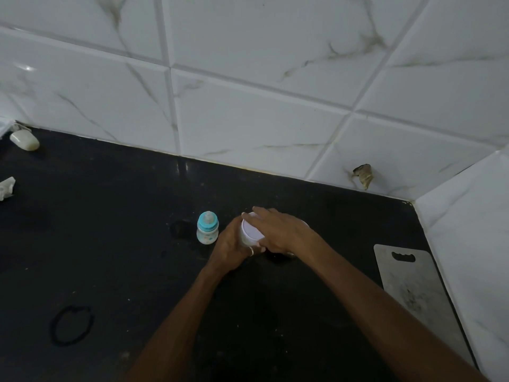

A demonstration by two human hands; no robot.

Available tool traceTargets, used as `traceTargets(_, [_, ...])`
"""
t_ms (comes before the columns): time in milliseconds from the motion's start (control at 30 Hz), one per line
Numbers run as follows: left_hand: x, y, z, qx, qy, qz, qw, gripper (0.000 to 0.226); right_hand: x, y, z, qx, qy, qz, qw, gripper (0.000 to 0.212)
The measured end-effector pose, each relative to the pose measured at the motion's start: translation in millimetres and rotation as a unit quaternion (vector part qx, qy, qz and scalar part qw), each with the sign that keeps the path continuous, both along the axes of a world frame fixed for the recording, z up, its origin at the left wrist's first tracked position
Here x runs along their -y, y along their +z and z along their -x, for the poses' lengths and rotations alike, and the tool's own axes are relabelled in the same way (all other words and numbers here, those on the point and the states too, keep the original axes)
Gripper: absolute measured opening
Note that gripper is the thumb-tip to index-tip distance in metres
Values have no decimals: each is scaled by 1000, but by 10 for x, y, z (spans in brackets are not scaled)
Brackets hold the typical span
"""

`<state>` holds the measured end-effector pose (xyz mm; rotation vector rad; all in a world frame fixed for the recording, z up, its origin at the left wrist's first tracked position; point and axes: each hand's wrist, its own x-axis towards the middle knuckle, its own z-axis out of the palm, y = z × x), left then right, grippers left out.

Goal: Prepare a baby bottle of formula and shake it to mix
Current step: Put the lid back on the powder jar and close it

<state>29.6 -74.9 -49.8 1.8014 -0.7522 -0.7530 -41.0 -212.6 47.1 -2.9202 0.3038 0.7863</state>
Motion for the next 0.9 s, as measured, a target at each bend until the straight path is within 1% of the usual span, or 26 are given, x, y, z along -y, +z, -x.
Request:
traceTargets(133, [4,-5,6,1,2,0,1000,81,19,-56,18,29,8,-2,1000,88])
traceTargets(267, [7,-37,-13,19,3,-19,1000,87,8,-114,72,63,-3,-6,998,84])
traceTargets(400, [37,-67,-16,38,1,-33,999,86,-23,-153,103,79,-33,-24,996,83])
traceTargets(433, [61,-79,-16,38,-10,-42,998,83,-33,-166,108,84,-41,-28,995,82])
traceTargets(500, [101,-68,-5,57,-62,-107,991,76,-49,-176,118,92,-56,-34,994,82])
traceTargets(533, [105,-81,-5,58,-71,-126,988,74,-54,-179,120,95,-65,-39,993,82])
traceTargets(700, [45,-91,9,33,-39,-87,995,85,-91,-173,154,113,-86,-50,989,79])
traceTargets(900, [56,-138,-29,60,-46,-75,994,90,-154,-171,199,131,-88,-31,987,79])
